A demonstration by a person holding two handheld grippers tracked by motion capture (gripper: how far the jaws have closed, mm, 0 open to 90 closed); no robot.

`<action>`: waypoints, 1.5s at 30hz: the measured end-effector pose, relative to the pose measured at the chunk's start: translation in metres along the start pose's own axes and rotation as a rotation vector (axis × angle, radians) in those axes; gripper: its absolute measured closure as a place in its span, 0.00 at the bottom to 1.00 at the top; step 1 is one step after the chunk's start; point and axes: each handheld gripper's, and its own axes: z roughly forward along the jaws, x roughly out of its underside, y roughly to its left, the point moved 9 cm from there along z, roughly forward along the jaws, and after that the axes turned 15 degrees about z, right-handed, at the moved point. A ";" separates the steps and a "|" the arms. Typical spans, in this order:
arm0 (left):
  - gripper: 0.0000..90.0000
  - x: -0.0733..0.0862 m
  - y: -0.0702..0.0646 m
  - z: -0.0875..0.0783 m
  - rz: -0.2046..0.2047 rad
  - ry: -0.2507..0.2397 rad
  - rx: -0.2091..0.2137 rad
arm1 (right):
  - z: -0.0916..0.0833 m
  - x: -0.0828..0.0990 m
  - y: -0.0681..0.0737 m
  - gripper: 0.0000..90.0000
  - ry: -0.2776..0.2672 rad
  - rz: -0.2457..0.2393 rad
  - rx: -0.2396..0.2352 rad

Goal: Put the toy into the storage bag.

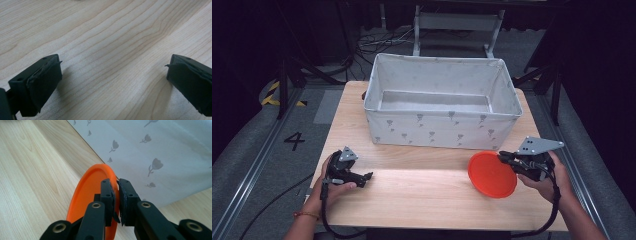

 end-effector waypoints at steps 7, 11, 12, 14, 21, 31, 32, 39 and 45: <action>0.00 0.000 0.000 0.000 0.000 0.000 0.000 | -0.018 -0.011 0.000 0.92 -0.016 -0.024 0.012; 0.00 0.000 0.000 0.000 0.000 0.000 0.000 | -0.032 -0.019 -0.001 0.92 -0.031 -0.031 0.018; 0.00 0.000 0.000 0.000 0.000 0.001 -0.001 | -0.032 -0.019 -0.001 0.92 -0.031 -0.031 0.018; 0.00 0.000 0.000 0.000 0.000 0.001 -0.001 | -0.039 -0.024 -0.002 0.92 -0.036 -0.041 0.016; 0.00 0.000 0.000 0.000 0.000 0.001 -0.002 | -0.057 -0.039 -0.005 0.92 -0.041 -0.060 0.023; 0.00 0.000 0.000 0.000 -0.004 0.002 -0.003 | -0.082 -0.071 -0.010 0.92 -0.070 -0.098 0.021; 0.00 0.000 0.000 0.000 -0.004 0.002 -0.003 | -0.085 -0.075 -0.010 0.92 -0.076 -0.102 0.021; 0.00 0.000 0.000 0.000 -0.007 0.002 -0.004 | -0.103 -0.108 -0.014 0.92 -0.111 -0.127 0.030; 0.00 0.000 0.000 0.000 -0.007 0.002 -0.004 | -0.111 -0.133 -0.019 0.92 -0.133 -0.136 0.038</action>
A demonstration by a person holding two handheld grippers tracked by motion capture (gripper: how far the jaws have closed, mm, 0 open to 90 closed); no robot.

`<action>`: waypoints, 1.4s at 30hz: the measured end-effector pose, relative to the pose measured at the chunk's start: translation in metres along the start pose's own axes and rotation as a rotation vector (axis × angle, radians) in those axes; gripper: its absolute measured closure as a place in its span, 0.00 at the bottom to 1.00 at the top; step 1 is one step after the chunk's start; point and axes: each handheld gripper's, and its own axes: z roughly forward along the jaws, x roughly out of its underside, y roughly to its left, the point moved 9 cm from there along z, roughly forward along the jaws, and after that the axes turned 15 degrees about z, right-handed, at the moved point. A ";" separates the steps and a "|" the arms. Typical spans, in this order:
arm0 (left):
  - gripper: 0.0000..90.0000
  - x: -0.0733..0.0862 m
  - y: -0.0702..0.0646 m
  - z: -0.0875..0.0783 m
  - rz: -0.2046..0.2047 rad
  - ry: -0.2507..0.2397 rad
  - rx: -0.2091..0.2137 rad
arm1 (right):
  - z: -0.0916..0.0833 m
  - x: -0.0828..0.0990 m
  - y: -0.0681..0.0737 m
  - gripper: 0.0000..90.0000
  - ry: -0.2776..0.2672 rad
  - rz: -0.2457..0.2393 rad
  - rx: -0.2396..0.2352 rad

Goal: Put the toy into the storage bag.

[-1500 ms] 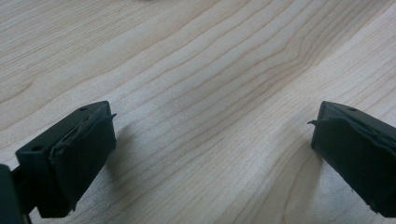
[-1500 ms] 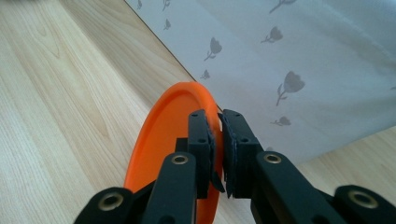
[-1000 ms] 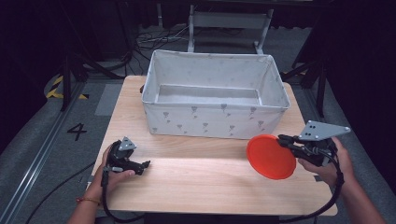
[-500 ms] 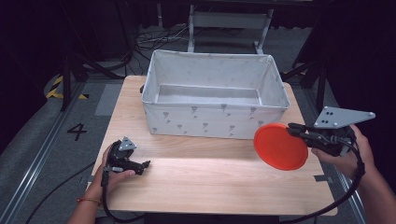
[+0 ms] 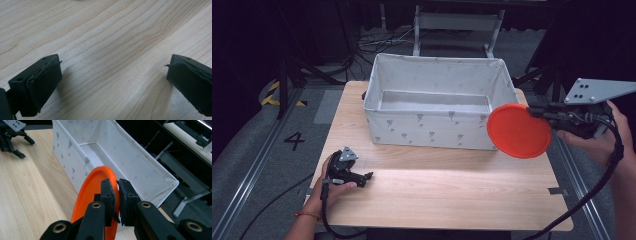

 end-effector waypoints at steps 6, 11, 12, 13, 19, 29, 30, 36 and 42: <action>0.00 0.000 0.000 0.000 0.000 0.000 0.000 | 0.005 -0.023 -0.008 0.92 0.004 -0.016 0.006; 0.00 0.000 0.000 0.000 0.000 0.000 0.001 | 0.012 -0.038 -0.014 0.92 0.007 -0.023 0.011; 0.00 0.000 0.000 0.000 0.000 0.000 0.000 | 0.014 -0.042 -0.016 0.92 0.007 -0.022 0.013; 0.00 0.000 0.000 0.000 0.000 0.000 0.001 | 0.017 -0.046 -0.019 0.92 0.005 -0.024 0.014; 0.00 0.000 0.000 0.000 0.001 0.000 0.000 | 0.028 -0.064 -0.033 0.92 -0.004 -0.015 0.019; 0.00 0.000 0.000 0.000 0.001 0.001 0.000 | 0.071 -0.084 -0.059 0.92 0.005 0.002 0.029; 0.00 0.000 0.000 0.000 0.001 0.001 0.000 | 0.071 -0.084 -0.059 0.92 0.005 0.002 0.029; 0.00 0.000 0.000 0.000 0.000 0.001 -0.003 | 0.098 -0.086 -0.071 0.92 0.003 0.015 0.010; 0.00 0.000 0.000 0.000 -0.003 0.001 -0.005 | 0.125 -0.081 -0.077 0.92 0.032 0.007 -0.005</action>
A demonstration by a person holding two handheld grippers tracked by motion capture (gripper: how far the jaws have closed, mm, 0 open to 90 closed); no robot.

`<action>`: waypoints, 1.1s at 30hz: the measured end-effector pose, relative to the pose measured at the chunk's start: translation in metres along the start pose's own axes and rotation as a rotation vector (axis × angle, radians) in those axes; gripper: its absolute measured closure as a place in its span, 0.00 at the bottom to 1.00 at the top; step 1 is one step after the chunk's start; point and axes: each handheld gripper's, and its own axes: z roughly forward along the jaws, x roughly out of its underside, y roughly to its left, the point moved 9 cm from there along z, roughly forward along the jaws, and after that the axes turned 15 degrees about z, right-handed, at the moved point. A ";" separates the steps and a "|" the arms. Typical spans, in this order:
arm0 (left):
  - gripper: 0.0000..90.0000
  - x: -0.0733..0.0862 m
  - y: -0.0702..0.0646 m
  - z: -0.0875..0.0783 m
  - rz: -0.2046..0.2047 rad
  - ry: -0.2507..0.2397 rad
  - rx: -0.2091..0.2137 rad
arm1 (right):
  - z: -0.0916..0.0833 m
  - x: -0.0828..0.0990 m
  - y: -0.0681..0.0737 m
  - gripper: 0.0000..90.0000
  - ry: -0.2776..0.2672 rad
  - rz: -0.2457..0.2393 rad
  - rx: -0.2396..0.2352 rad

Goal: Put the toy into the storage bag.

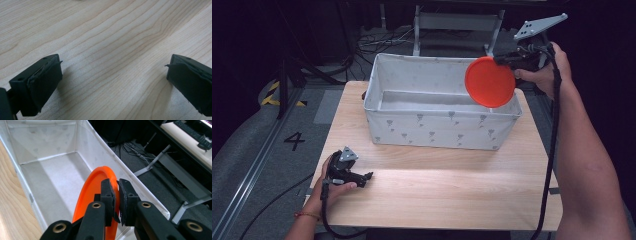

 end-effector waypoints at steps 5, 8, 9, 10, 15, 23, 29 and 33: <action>0.01 0.000 -0.001 0.000 -0.006 0.001 0.000 | 0.020 0.005 -0.001 0.92 0.025 -0.018 -0.028; 0.01 0.000 -0.001 0.000 -0.006 0.000 0.000 | 0.030 0.009 0.000 0.92 0.043 -0.033 -0.051; 0.01 0.000 -0.001 0.000 -0.006 0.000 0.000 | 0.033 0.011 0.001 0.92 0.050 -0.045 -0.059; 0.01 0.000 -0.001 0.000 -0.006 0.000 0.000 | 0.036 0.013 0.002 0.92 0.057 -0.053 -0.065; 0.01 0.000 -0.001 0.000 -0.006 0.000 0.000 | 0.050 0.025 0.008 0.92 0.095 -0.083 -0.104; 0.01 0.000 -0.001 0.000 -0.006 0.000 0.000 | 0.067 0.049 0.016 0.92 0.180 -0.129 -0.140; 0.01 0.000 -0.001 0.000 -0.006 0.000 0.000 | 0.078 0.066 0.017 0.92 0.252 -0.163 -0.153; 0.01 0.000 -0.001 0.000 -0.006 0.000 0.000 | 0.086 0.079 0.020 0.92 0.312 -0.200 -0.180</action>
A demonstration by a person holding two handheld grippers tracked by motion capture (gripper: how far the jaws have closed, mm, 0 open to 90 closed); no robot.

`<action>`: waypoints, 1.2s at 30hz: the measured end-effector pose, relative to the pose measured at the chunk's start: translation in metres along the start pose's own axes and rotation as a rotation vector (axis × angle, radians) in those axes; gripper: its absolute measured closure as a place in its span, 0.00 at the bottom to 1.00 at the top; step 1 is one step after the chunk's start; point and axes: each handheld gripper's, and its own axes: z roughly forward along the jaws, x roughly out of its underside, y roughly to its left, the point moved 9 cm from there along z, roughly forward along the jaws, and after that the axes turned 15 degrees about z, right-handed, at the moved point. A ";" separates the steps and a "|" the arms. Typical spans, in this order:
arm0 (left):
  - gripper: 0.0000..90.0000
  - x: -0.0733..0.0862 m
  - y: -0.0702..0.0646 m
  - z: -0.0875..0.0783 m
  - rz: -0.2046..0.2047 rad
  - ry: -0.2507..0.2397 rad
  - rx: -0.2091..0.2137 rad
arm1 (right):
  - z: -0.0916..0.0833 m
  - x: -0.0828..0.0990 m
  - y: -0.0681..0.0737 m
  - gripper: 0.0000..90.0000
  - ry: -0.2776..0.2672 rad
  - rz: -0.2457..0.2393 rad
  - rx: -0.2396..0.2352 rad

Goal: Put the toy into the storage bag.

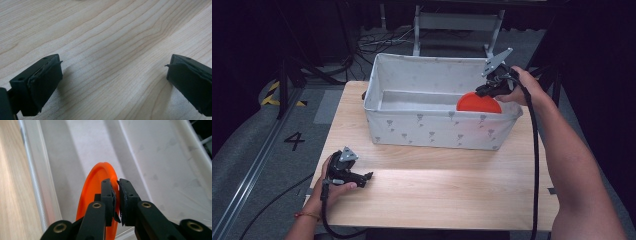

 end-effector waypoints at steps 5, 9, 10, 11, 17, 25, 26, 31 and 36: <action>0.01 0.000 0.000 0.000 0.000 0.000 0.000 | 0.008 0.008 0.005 0.92 0.066 -0.032 -0.022; 0.01 0.000 0.000 0.000 0.000 0.000 0.000 | 0.015 0.014 0.008 0.92 0.128 -0.055 -0.042; 0.01 0.000 0.000 0.000 0.000 0.000 0.000 | 0.015 0.014 0.008 0.92 0.128 -0.055 -0.042; 0.01 0.000 0.000 0.000 0.000 0.000 0.000 | 0.016 0.015 0.009 0.92 0.140 -0.054 -0.047; 0.01 0.000 0.000 0.000 0.000 0.000 0.000 | 0.032 0.027 0.013 0.92 0.266 -0.094 -0.063; 0.01 0.000 0.000 0.000 0.000 0.000 0.000 | 0.038 0.035 0.015 0.92 0.330 -0.102 -0.062; 0.01 0.000 0.000 0.000 0.000 0.000 0.000 | 0.037 0.036 0.015 0.92 0.337 -0.097 -0.070; 0.01 0.000 0.000 0.000 0.000 0.000 0.000 | 0.035 0.038 0.014 0.92 0.344 -0.096 -0.061; 0.01 0.000 0.000 0.000 0.000 0.000 0.001 | 0.036 0.038 0.012 0.88 0.332 -0.070 -0.053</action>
